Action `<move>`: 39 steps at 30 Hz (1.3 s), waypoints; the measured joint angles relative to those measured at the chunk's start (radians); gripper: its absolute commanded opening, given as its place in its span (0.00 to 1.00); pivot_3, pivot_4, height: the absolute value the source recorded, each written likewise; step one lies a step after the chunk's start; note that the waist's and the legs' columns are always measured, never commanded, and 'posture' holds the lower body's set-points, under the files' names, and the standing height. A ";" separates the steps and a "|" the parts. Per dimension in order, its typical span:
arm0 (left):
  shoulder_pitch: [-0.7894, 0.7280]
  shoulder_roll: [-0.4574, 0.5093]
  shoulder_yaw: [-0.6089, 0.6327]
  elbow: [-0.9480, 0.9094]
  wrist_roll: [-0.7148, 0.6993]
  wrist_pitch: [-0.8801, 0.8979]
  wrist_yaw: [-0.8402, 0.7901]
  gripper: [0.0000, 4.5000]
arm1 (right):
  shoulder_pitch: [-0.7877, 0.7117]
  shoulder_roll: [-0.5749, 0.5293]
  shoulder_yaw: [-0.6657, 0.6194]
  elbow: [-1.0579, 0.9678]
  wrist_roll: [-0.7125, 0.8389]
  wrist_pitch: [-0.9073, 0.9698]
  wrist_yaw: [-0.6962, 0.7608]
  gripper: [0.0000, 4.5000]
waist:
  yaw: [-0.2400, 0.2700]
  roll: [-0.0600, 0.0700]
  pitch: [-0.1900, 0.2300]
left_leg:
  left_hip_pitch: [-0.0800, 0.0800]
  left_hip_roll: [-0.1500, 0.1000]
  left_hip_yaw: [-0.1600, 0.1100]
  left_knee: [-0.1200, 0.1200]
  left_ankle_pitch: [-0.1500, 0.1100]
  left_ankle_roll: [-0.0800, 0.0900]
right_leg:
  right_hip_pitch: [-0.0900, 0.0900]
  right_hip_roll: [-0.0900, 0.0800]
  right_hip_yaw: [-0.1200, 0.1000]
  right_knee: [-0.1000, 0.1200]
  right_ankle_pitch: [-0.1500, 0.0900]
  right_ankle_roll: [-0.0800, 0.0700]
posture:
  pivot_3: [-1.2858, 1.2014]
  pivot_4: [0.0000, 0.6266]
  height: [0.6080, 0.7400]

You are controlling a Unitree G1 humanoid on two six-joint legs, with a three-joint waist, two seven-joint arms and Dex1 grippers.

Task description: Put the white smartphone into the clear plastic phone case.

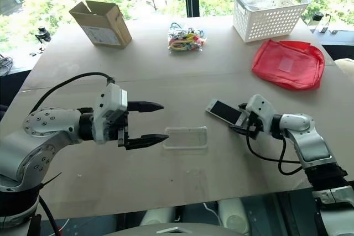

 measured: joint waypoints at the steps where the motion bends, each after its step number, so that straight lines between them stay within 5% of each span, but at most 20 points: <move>1: 0.008 0.007 -0.001 -0.010 -0.009 0.001 0.009 0.97 | -0.007 0.002 0.005 0.011 -0.002 -0.009 0.005 1.00 | -0.001 0.000 0.000 | 0.001 0.000 0.000 0.000 0.000 0.000 | 0.000 0.000 0.000 0.000 0.000 0.000 | 0.52 0.24 1.00; 8: 0.015 0.058 -0.011 -0.017 -0.011 0.006 0.036 1.00 | -0.032 0.001 0.023 0.032 -0.010 -0.026 0.035 0.52 | -0.001 -0.002 -0.001 | 0.004 0.000 0.002 0.000 0.000 0.000 | 0.003 0.000 0.001 0.000 0.000 0.000 | 0.52 0.24 1.00; 13: 0.015 0.073 -0.039 -0.014 0.005 0.017 0.086 1.00 | -0.020 -0.001 0.025 0.014 -0.009 -0.015 0.045 0.01 | 0.001 -0.002 -0.001 | 0.015 0.000 0.002 -0.001 0.000 0.000 | 0.014 0.000 0.002 -0.002 0.000 0.000 | 0.52 0.24 1.00; 20: 0.015 0.089 -0.046 -0.011 0.008 0.013 0.102 1.00 | -0.015 -0.002 0.015 -0.010 -0.002 0.022 0.035 0.06 | 0.003 -0.002 -0.001 | 0.014 0.000 0.001 -0.002 0.000 0.000 | 0.014 0.000 0.001 -0.003 0.000 0.000 | 0.52 0.24 1.00; 23: 0.017 0.090 -0.046 -0.011 0.008 0.011 0.103 1.00 | -0.018 -0.002 0.004 -0.012 0.016 0.061 0.039 0.29 | 0.003 -0.002 -0.001 | 0.014 0.000 0.001 -0.002 0.000 0.000 | 0.014 0.000 0.001 -0.003 0.000 0.000 | 0.52 0.24 1.00; 30: 0.021 0.113 -0.046 -0.011 0.007 0.011 0.108 1.00 | -0.061 -0.020 0.011 0.037 -0.018 0.091 0.039 1.00 | 0.003 -0.003 0.000 | 0.014 0.000 0.001 -0.003 0.000 0.000 | 0.013 0.000 0.001 -0.004 0.000 0.000 | 0.52 0.24 1.00; 39: 0.011 0.120 -0.044 -0.014 -0.008 0.018 0.130 1.00 | -0.082 0.024 0.001 0.103 -0.008 0.099 0.044 1.00 | -0.002 -0.004 0.000 | 0.015 0.000 0.002 -0.004 0.000 0.000 | 0.013 0.000 0.001 -0.004 0.000 0.000 | 0.52 0.24 1.00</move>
